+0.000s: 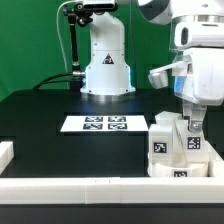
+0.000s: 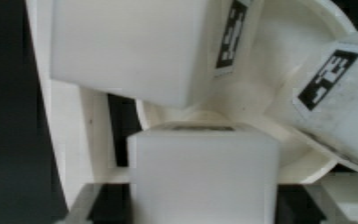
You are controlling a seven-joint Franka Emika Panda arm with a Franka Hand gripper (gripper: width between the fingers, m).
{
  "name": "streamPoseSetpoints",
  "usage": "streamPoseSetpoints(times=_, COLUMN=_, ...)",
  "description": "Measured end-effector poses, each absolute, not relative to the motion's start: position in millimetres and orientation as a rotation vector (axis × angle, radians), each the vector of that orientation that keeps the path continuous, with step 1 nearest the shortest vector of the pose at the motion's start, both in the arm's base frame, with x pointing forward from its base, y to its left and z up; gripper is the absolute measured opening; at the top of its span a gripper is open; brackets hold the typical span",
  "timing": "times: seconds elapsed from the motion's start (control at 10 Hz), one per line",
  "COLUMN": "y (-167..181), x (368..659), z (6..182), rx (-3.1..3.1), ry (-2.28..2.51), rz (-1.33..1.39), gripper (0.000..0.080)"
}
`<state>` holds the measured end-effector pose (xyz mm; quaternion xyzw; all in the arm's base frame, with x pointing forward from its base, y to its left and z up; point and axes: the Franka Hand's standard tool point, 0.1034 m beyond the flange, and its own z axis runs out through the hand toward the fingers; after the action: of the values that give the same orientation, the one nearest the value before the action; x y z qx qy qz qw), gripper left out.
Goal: Assemble stool
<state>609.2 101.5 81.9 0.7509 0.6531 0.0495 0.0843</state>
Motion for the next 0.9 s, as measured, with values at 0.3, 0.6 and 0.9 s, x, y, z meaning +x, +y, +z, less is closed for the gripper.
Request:
streamPoseSetpoints(times=0.3, y=105.1, x=608.1, z=81.4, rx=2.557, ry=1.554, rz=0.192, gripper=0.0343)
streamPoseSetpoints(times=0.6, y=118.5, x=604.9, z=81.9, rx=2.849, ry=1.017, rz=0.199, gripper=0.0343)
streamPoseSetpoints(times=0.9, y=122.4, x=602.5, z=81.6, rx=2.997, ry=0.602, rz=0.179, gripper=0.0343)
